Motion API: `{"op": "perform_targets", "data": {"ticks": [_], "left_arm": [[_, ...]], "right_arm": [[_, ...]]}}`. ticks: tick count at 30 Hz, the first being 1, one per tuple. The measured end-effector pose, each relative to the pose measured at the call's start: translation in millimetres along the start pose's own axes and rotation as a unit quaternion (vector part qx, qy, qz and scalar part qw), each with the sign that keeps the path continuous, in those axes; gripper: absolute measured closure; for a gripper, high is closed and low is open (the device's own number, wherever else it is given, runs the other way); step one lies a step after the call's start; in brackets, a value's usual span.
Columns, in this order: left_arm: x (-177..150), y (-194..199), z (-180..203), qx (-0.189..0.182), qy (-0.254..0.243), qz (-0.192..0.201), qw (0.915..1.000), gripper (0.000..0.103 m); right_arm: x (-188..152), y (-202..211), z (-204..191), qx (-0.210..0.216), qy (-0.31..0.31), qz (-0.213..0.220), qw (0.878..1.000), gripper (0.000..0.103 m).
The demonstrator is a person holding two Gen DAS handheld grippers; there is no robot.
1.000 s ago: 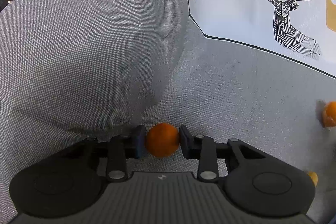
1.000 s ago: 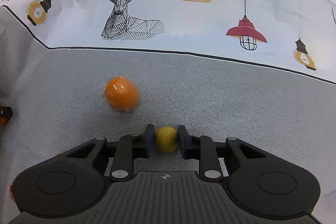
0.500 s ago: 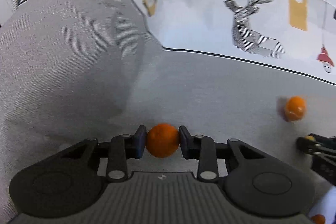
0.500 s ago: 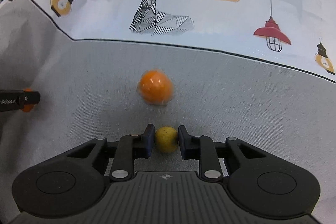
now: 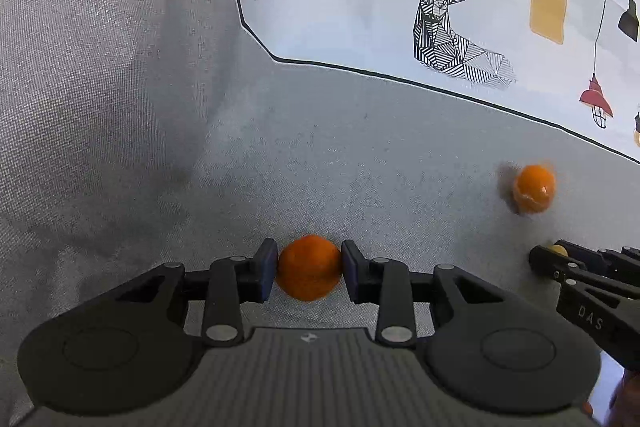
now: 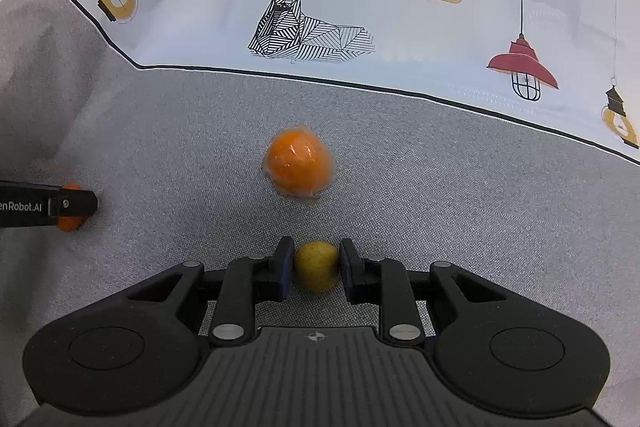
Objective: Organize fruits
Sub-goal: 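Lift the orange and yellow fruit toward the plate with both tools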
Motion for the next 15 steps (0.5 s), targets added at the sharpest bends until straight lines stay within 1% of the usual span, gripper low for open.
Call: {"op": "perform_targets", "data": {"ticks": [5,9,11,15], "left_arm": [[-1,-2,0,-0.004,-0.001,-0.003,1.0,0.065],[0,0,1,-0.005,-0.005,0.0,1.0,0.066],[0,6,1,-0.011,-0.004,0.008,0.9999,0.066],[1,25,-2,-0.021,-0.009,0.038,0.999,0.066]], "right_arm": [[0,2,0,0.0,-0.002,0.002,1.0,0.077],[3,9,1,0.012,-0.021,0.02,0.999,0.077],[5,16,2,0.014,-0.027,0.034,0.999,0.077],[8,40,2,0.009,-0.032,0.06,0.998,0.077]]}}
Point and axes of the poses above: each gripper's, at about its wrist camera, not at the fingertips, and y roughly against the way its jaws point, z to its right, x to its top, the point moved 9 cm from there along -y, roughly the way its jaws point, and after that the axes turned 8 degrees about x, right-handed, at the moved point
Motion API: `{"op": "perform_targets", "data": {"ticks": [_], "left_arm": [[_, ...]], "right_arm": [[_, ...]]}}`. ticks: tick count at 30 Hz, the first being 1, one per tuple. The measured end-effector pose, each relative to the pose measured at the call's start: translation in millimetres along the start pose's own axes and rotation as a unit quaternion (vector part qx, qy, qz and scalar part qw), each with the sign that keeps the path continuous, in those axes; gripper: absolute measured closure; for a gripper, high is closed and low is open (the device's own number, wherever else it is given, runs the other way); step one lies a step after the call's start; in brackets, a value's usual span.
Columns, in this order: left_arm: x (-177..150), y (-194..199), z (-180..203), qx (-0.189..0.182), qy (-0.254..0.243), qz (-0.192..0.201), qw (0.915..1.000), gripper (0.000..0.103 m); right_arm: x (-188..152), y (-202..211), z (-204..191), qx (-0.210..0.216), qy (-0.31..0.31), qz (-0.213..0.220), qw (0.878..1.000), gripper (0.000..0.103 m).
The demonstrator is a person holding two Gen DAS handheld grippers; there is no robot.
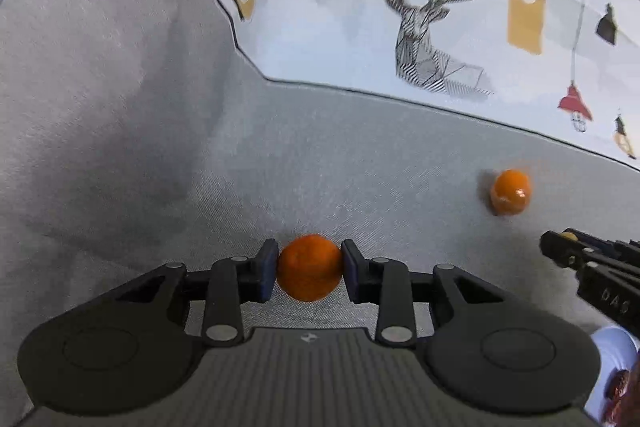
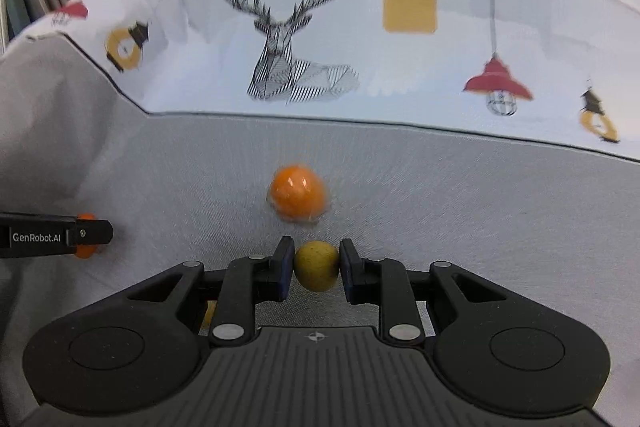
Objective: Organize fruits
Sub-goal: 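Lift the orange and yellow fruit toward the plate with both tools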
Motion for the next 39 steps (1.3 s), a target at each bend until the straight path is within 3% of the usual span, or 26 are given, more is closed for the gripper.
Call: {"op": "perform_targets", "data": {"ticks": [7,8,14,17,19,24,30,39], "left_arm": [[5,46,0,-0.025,0.013,0.033,0.9991,0.066],[16,57,-1,-0.01,0.0,0.11,0.9939,0.066],[-11,122,26,-0.073,-0.025,0.163,0.9837,0.066],[-40,127,41,-0.089,-0.05,0.185,0.9774,0.066],[-56,115,50,-0.072,-0.075,0.165,0.9808,0.066],[-60,104,62,-0.079,-0.085,0.148,0.9823,0.066],[-61,75,63,-0.109,-0.053,0.085,0.989,0.066],[-64,75,77,-0.117,-0.077,0.086,0.9864,0.066]], "right_arm": [[3,80,-3,-0.006,-0.019,0.051,0.999,0.077],[2,97,-3,-0.006,-0.018,0.06,0.998,0.077],[-18,176,17,-0.013,-0.057,0.105,0.993,0.077],[-39,196,31,-0.025,-0.077,0.121,0.989,0.077],[-57,196,39,-0.04,-0.073,0.114,0.99,0.077],[-86,185,64,-0.067,-0.077,0.062,0.993,0.077],[-101,180,79,-0.084,-0.066,0.033,0.994,0.077],[-103,170,77,-0.093,-0.038,0.014,0.995,0.077]]}}
Point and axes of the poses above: each gripper's, at about its wrist camera, not at the fingertips, and y roughly against the way its jaws point, z to its right, x to its top, the point moved 9 cm from there along -y, roughly the way its jaws point, and after that the axes turned 8 degrees about x, right-handed, at the moved point
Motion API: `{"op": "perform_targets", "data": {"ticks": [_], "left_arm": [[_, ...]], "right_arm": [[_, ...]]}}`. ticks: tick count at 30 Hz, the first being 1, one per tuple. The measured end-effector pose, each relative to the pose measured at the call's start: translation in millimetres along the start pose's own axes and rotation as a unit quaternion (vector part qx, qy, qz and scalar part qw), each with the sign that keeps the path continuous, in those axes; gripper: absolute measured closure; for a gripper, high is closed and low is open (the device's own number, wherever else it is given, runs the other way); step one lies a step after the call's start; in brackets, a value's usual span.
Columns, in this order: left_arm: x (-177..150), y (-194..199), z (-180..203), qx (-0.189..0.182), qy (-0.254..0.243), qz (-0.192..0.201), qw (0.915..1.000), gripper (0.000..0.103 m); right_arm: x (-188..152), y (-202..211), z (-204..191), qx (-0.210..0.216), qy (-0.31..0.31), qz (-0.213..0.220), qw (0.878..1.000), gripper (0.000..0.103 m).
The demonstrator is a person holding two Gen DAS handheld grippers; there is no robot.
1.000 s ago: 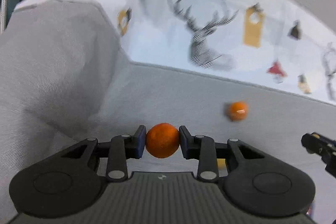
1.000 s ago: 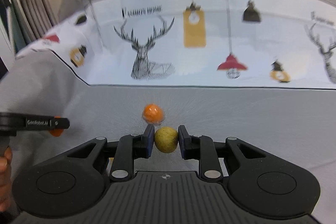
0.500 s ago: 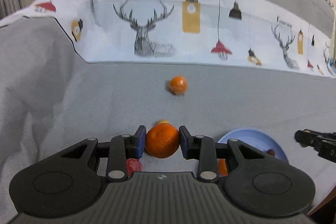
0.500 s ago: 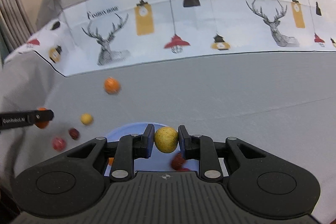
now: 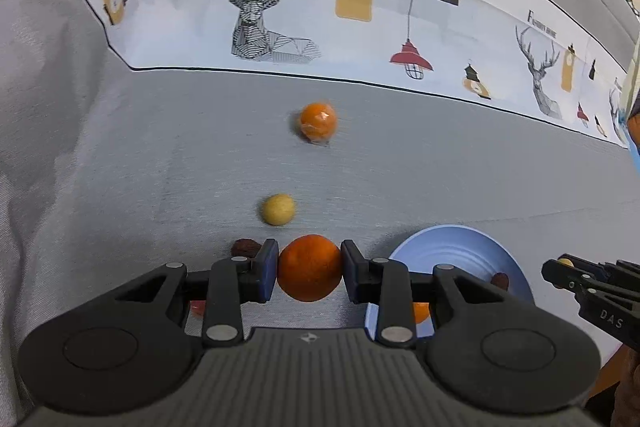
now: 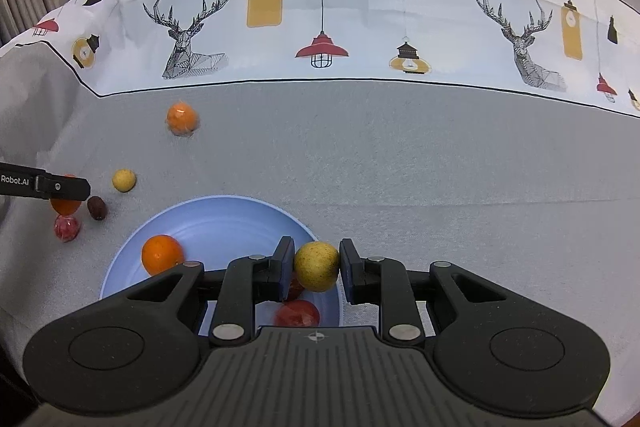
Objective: Organize fruits
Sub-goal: 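Lift the orange and yellow fruit toward the plate with both tools, then lower the orange and yellow fruit onto the blue plate and open both tools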
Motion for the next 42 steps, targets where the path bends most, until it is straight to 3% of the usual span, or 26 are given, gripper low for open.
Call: {"op": "perform_targets", "data": {"ticks": [10,20,32,42], "left_arm": [[-4,0,20,-0.035,-0.029,-0.003,0.999,0.066],[-28,2,64,-0.089,-0.12,-0.019,0.9886,0.066],[-39,3,77,-0.11,-0.143,-0.03,0.9831,0.066],[-55,5,94,-0.128,-0.187,-0.041,0.9731,0.066]], "right_arm": [[0,-3,-7,0.003,0.006,-0.003,1.0,0.077],[-1,-6,-12,0.004,0.013,-0.007,1.0,0.077],[-1,-8,-15,0.005,0.015,-0.008,1.0,0.077],[-1,-9,-19,0.006,0.02,-0.008,1.0,0.077]]}}
Point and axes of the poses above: each gripper's, at about its wrist camera, not at the fingertips, and y roughly against the way its jaws point, z to its right, x to its top, the point moved 9 cm from there along -y, roughly the way its jaws point, and after that the axes turned 8 degrees about x, right-handed, at the moved point
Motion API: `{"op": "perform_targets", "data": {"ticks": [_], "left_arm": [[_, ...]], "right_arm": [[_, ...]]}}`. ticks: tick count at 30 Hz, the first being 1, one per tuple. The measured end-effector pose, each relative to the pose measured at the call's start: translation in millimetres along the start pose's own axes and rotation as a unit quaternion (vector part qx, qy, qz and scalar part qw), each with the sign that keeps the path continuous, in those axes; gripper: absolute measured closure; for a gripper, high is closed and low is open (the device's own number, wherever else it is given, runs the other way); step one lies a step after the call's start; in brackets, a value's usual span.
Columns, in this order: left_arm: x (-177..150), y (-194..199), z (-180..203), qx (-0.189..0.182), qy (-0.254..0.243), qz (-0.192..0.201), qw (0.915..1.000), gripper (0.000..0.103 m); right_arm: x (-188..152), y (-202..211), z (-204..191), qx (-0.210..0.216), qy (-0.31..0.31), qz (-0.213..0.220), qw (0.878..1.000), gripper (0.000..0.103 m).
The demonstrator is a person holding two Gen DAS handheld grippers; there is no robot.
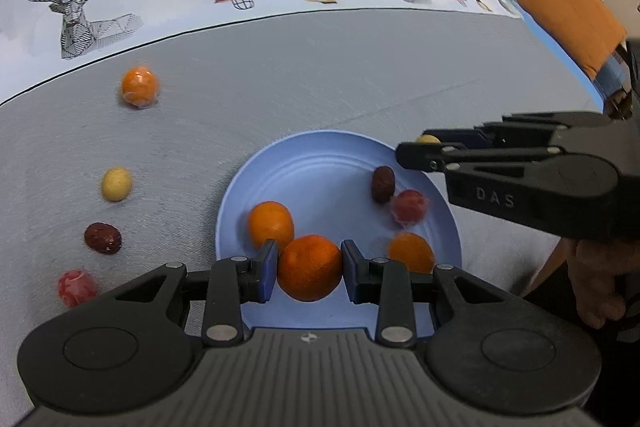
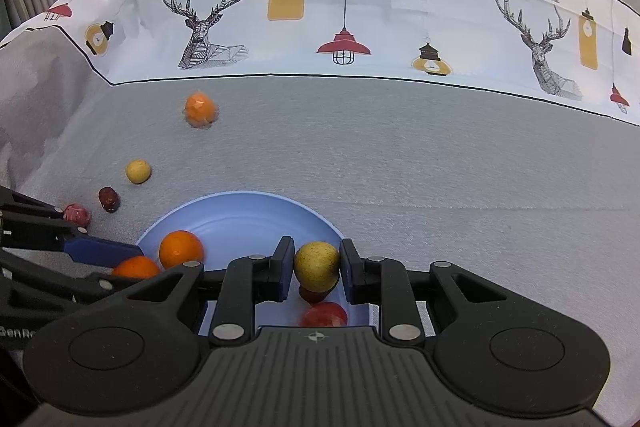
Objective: Organize fruits
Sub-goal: 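Lower the orange and yellow fruit onto the blue plate and open both tools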
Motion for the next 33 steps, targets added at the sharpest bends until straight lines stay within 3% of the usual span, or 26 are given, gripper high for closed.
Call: {"op": "perform_targets", "data": {"ticks": [26,30,31,33], "left_arm": [[-0.4,-2.9,-0.7,-0.002,0.001,-0.003,1.0,0.066],[-0.6,-4.4,0.1,-0.016,0.009,-0.006,0.9998,0.066],[-0.9,-5.1,0.3,-0.02,0.012,-0.009,0.9997,0.064],[-1.6,-5.8,1.5,-0.023,0.013,-0.011,0.9996,0.062]], "right_arm": [[-0.5,-3.3,-6.3,0.011,0.007,-0.007,1.0,0.077],[0.5,-3.3,-8.4,0.016,0.006,-0.005,1.0,0.077],[0.8,-3.2,-8.6,0.016,0.004,-0.004,1.0,0.075],[1.5,-2.3,-8.5,0.011,0.004,-0.002,1.0,0.058]]}}
Point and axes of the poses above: each gripper's, at about its wrist camera, not at the fingertips, and y roughly against the way its jaws point, z to its right, x to its top, the point moved 9 cm from there along -y, roughly the way its jaws point, and after that the axes turned 8 degrees about x, right-handed, at the moved point
